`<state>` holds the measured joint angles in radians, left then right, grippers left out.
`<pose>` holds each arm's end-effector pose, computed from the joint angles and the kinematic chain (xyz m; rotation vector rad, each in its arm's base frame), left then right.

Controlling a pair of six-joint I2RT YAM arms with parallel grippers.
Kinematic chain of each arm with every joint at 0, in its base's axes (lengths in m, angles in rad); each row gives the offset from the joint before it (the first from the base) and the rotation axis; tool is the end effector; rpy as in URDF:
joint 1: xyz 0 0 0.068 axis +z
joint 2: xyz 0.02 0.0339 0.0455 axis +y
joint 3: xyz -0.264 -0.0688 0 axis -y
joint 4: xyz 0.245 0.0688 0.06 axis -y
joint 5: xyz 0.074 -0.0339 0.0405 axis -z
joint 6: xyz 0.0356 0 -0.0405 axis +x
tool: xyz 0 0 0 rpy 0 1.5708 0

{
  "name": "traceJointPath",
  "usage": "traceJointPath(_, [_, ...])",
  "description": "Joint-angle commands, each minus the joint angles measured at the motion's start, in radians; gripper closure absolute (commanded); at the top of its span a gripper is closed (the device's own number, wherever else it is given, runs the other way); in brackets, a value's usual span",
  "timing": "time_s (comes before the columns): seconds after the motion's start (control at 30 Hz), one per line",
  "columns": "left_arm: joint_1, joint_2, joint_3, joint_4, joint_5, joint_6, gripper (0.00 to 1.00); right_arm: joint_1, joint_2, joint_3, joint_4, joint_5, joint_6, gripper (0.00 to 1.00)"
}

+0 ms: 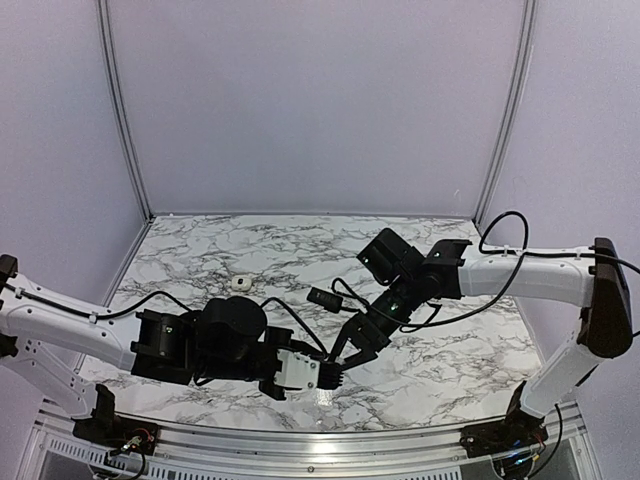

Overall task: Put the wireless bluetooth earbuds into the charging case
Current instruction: Pass from the right arm to the left

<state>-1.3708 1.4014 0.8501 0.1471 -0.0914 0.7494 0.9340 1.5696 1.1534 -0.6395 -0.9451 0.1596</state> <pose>0.0660 -0.3093 0.2535 1.7031 1.0229 -0.3142 0.1640 0.2702 0.2508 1.3291 -2.3157 -1.5178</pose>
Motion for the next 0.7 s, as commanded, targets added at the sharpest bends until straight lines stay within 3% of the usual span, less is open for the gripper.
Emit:
traceJointPath(0.0, [-0.017,0.017,0.028,-0.024,0.028,-0.005,0.87,0.006,-0.002,0.031,0.042,-0.025,-0.013,0.50])
traceJointPath(0.4, [0.005,-0.048,-0.031,0.052,0.031,-0.131,0.96,-0.021,-0.081,0.116,0.044,0.043,-0.090,0.07])
traceJointPath(0.67, [0.076,-0.204,-0.125,0.177,0.126,-0.284,0.99,-0.078,-0.277,0.041,0.249,0.199,-0.132,0.04])
